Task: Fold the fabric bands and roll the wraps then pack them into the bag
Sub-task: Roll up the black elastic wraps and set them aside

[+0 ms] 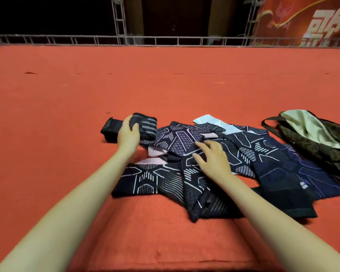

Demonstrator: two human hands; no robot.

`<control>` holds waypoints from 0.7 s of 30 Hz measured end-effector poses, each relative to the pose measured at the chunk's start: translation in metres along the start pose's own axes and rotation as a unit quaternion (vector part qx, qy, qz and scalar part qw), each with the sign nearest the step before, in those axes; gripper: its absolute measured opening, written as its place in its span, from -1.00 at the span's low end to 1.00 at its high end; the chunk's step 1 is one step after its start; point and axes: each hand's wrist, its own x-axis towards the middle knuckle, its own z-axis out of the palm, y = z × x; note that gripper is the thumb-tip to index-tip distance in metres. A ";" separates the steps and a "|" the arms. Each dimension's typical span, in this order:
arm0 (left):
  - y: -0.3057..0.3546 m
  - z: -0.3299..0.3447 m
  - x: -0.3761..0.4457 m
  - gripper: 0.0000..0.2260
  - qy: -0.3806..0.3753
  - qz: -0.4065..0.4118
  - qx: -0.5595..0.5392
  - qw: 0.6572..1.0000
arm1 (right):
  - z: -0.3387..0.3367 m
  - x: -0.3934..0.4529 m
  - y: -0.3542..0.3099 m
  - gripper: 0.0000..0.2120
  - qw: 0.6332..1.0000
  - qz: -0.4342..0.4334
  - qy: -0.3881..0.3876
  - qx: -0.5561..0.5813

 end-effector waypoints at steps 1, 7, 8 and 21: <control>-0.003 0.003 0.018 -0.63 0.002 -0.007 0.014 1.000 | 0.007 0.005 0.006 -0.58 1.000 -0.003 -0.028 -0.011; -0.052 0.027 0.096 -0.61 -0.030 -0.071 0.112 0.991 | 0.045 0.001 0.030 -0.53 0.998 -0.031 0.045 -0.001; -0.062 0.029 0.102 -0.61 -0.025 -0.072 0.142 0.987 | 0.047 0.001 0.031 -0.54 0.998 -0.032 0.058 0.004; -0.046 0.029 0.072 -0.66 0.011 0.093 0.313 0.945 | 0.024 -0.003 0.030 -0.66 0.995 -0.028 0.004 0.097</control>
